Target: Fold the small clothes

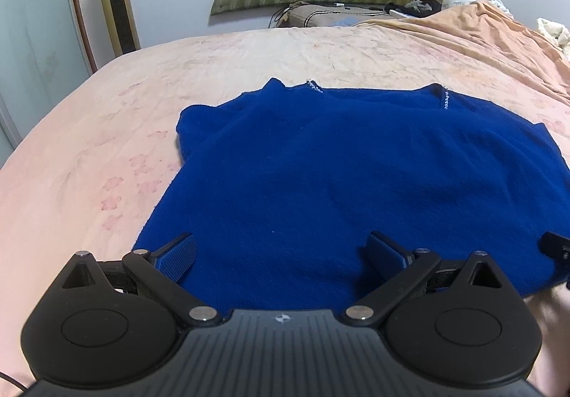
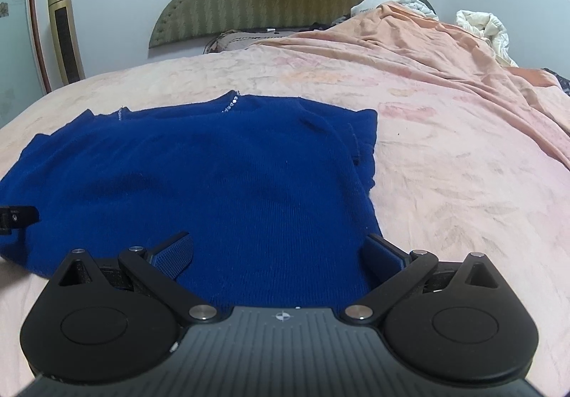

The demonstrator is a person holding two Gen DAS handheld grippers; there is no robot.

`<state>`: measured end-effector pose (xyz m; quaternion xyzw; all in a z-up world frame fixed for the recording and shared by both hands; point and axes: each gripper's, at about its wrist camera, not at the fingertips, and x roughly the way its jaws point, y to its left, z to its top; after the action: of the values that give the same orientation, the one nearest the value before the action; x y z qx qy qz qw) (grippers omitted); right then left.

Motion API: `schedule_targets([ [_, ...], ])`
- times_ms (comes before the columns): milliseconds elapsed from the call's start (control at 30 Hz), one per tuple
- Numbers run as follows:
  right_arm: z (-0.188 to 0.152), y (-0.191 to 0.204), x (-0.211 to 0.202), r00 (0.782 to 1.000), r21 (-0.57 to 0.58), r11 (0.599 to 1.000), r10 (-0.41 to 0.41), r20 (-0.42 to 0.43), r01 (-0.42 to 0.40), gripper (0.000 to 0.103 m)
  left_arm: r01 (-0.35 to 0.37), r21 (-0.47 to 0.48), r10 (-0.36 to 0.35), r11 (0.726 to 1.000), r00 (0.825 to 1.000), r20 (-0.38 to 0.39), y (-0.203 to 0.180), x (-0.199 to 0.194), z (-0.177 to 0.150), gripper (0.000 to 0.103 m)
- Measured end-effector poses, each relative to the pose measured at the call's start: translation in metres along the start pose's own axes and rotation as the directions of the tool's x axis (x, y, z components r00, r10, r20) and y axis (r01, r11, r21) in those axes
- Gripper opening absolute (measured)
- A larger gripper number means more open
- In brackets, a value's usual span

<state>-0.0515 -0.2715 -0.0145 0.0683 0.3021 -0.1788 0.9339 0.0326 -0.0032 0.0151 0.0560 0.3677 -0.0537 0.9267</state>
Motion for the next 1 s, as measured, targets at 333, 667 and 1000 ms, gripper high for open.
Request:
schedule_targets([
  [333,-0.0046,0.0005,0.0068,1.000,-0.012,1.000,-0.001,-0.009,0.000,0.103,-0.003,-0.002,0.003,1.000,1.000,-0.016,-0.0031,0.0008,-0.0026,0.102],
  [667,-0.0041,0.0039,0.0089,1.000,-0.036,0.999,-0.010,-0.023,0.010,0.103,0.006,0.022,-0.006,1.000,1.000,0.001,-0.0087,-0.0056,-0.0032,0.102],
  [1000,-0.0056,0.0027,0.0074,1.000,-0.035,0.999,-0.004,-0.019,0.004,0.103,0.022,0.012,-0.022,1.000,1.000,-0.012,-0.0074,-0.0059,-0.0028,0.102],
])
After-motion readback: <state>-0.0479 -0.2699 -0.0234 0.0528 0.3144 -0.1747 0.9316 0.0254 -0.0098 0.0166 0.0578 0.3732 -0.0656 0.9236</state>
